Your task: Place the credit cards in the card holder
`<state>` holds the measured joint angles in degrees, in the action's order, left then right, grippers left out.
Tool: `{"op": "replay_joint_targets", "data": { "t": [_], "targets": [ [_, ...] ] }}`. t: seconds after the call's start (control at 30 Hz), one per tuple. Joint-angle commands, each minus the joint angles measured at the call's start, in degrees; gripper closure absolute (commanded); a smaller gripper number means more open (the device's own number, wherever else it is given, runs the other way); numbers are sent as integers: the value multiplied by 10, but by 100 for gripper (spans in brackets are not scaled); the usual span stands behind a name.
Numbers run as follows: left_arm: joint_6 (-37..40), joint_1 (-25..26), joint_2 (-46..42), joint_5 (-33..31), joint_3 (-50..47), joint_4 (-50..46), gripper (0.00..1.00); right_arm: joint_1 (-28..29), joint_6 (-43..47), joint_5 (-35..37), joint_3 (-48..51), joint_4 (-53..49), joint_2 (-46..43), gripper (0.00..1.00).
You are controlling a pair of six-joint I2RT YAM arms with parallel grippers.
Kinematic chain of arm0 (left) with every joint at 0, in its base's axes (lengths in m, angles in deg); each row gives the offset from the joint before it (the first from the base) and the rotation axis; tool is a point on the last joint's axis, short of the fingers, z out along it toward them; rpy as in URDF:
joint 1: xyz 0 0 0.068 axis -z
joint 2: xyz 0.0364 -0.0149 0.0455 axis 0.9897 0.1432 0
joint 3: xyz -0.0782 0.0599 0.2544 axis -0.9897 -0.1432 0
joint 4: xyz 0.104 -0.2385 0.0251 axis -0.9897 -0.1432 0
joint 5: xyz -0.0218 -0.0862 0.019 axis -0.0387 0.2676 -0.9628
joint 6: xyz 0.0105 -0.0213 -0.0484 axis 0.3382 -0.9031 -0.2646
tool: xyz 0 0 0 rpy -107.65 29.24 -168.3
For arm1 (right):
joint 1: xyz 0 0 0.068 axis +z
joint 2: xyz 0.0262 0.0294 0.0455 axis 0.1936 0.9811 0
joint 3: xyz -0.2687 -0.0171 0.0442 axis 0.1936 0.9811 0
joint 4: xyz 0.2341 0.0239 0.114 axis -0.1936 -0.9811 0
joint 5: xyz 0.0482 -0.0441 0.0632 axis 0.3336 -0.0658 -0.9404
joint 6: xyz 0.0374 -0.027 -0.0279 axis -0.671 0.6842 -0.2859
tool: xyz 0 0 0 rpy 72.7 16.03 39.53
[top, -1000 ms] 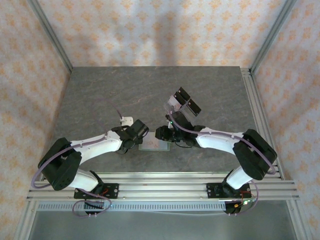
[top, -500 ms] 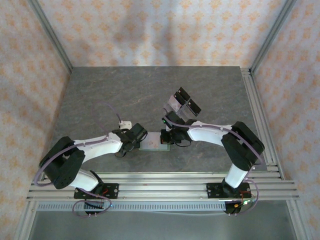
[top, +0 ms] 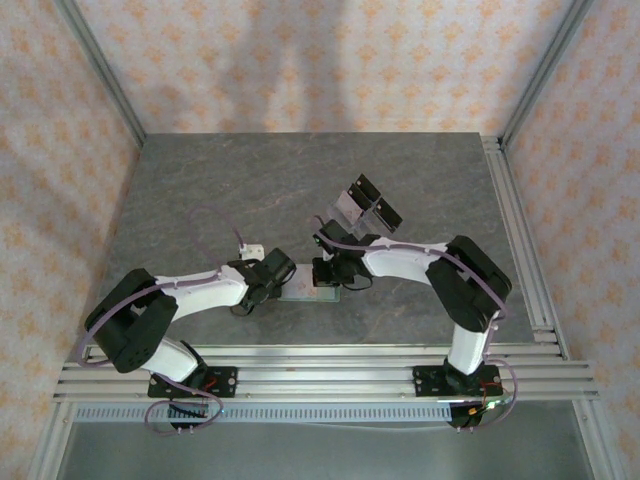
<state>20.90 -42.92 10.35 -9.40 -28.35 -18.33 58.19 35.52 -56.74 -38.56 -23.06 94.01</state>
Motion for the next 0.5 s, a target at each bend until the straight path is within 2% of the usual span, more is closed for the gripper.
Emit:
{"op": "replay_joint_targets", "data": {
  "t": [0.0,0.47],
  "targets": [
    [-7,-5,17,8,-12,14,0,9,11,1,-26,-15,15,98],
    [-8,-5,21,15,-17,23,0,21,5,-23,-85,-11,56,97]
  ]
}}
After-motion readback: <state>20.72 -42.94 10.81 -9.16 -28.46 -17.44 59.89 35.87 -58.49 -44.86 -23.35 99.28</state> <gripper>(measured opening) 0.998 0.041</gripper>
